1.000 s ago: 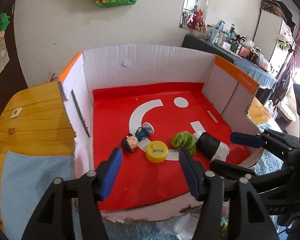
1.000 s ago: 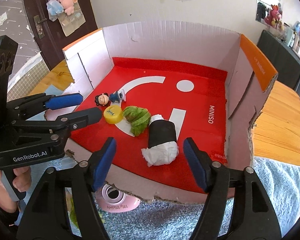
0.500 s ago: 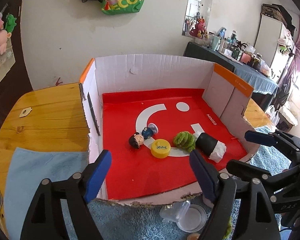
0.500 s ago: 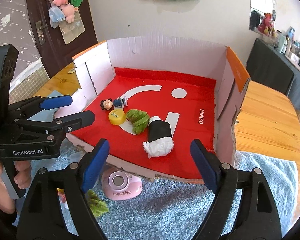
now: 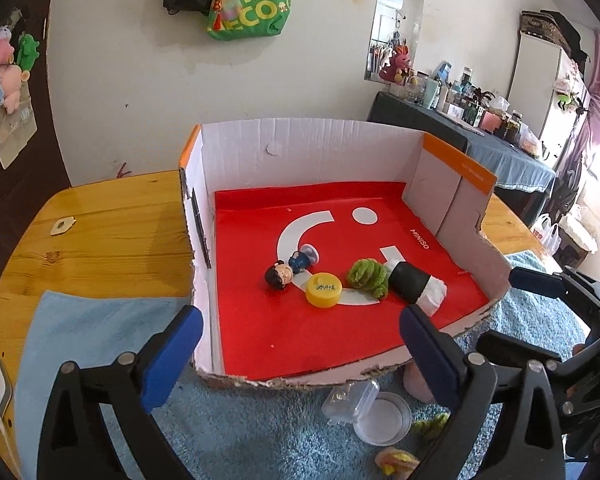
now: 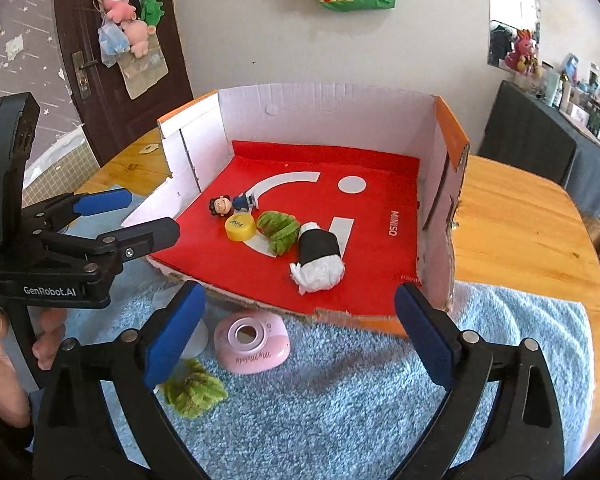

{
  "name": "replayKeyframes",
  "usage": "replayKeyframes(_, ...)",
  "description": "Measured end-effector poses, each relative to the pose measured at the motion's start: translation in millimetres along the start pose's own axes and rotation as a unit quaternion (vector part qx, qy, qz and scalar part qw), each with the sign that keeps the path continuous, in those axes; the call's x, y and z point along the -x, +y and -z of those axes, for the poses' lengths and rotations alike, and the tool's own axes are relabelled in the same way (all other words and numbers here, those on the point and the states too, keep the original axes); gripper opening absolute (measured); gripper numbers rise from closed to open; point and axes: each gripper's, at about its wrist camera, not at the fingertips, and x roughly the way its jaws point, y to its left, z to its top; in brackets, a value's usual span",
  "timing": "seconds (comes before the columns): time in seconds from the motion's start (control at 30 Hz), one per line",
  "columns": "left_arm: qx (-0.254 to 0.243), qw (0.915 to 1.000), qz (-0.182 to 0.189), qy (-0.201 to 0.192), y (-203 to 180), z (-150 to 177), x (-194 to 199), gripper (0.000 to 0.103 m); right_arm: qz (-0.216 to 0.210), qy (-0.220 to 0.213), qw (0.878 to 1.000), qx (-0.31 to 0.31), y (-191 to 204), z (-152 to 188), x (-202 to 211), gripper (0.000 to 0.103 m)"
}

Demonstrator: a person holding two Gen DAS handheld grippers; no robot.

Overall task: Organize objects
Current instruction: 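Open both grippers and withdraw them out of the box, then move both grippers toward the pink container and clear cup on the towel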

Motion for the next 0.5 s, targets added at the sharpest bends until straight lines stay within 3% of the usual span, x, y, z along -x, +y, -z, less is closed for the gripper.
replayKeyframes(0.13,-0.007,1.0,-0.004,-0.005,-2.0,3.9,6.1,0.1,0.007,-0.009,1.0,-0.002,0.6,5.2,5.9,0.103)
replayKeyframes(0.5,0.0,1.0,0.0,-0.008,-1.1,16.7,16.7,0.103,0.0,-0.013,1.0,-0.005,4.5,19.1,15.3,0.103)
